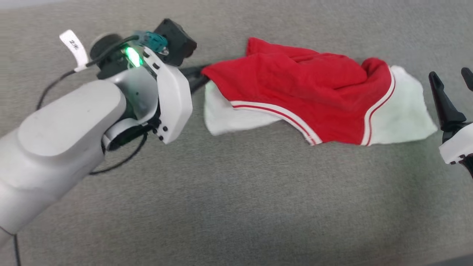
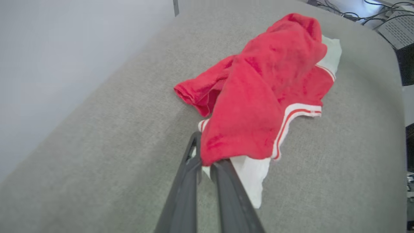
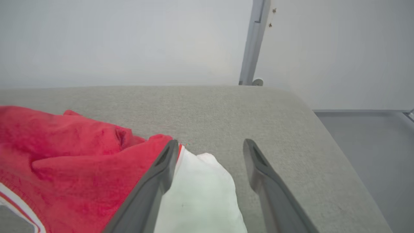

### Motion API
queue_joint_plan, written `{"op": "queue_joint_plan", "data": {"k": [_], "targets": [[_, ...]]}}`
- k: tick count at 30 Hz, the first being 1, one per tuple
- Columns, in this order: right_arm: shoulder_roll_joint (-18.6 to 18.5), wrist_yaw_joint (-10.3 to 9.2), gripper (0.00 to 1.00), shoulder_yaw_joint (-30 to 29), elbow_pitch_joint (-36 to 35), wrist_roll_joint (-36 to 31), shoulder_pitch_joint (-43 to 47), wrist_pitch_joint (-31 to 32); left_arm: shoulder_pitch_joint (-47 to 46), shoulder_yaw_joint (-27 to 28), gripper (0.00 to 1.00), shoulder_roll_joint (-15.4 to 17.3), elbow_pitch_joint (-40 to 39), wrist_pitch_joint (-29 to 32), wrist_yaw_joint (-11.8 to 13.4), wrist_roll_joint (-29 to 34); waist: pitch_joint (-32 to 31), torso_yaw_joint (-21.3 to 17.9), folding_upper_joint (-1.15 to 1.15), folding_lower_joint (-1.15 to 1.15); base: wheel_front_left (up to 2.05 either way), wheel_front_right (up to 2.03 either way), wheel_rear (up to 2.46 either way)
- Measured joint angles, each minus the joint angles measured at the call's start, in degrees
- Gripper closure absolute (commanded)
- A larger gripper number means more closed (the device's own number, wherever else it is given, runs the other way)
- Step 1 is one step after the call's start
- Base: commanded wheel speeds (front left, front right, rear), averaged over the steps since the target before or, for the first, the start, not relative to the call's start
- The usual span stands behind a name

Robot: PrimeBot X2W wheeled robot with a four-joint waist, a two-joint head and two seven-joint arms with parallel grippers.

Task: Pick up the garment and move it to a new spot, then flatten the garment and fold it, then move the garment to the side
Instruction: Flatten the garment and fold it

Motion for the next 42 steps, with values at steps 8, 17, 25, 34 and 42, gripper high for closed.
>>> {"op": "queue_joint_plan", "data": {"k": [8,17,25,34,42], "targets": [[0.9,0.0,0.0,-0.9,-3.9,-0.9,1.5,2.8,1.6,0.2,1.0,-2.4,-8.5,-0.5,0.0,12.2,-1.6,2.3,0.0,0.0,0.0,0.0,0.0],[1.9,0.0,0.0,-1.6,-5.8,-1.2,2.2,3.9,15.8,-0.1,1.0,-6.8,-13.0,8.1,0.0,16.8,0.4,0.3,0.0,0.0,0.0,0.0,0.0],[2.9,0.0,0.0,-2.4,-6.4,-1.9,2.6,3.9,16.3,-0.1,0.0,-2.6,-11.3,10.7,0.0,8.3,1.1,0.2,0.0,0.0,0.0,0.0,0.0],[3.9,0.0,0.0,-2.2,-7.0,-2.2,3.3,3.4,4.9,1.8,0.0,4.5,-15.3,15.4,0.0,-3.5,1.2,-0.4,0.0,0.0,0.0,0.0,0.0],[5.0,0.0,0.0,-0.7,-6.8,-1.9,2.4,2.5,1.2,3.2,0.0,-3.7,-0.5,21.2,0.0,-16.0,2.9,-2.3,0.0,0.0,0.0,0.0,0.0]]}}
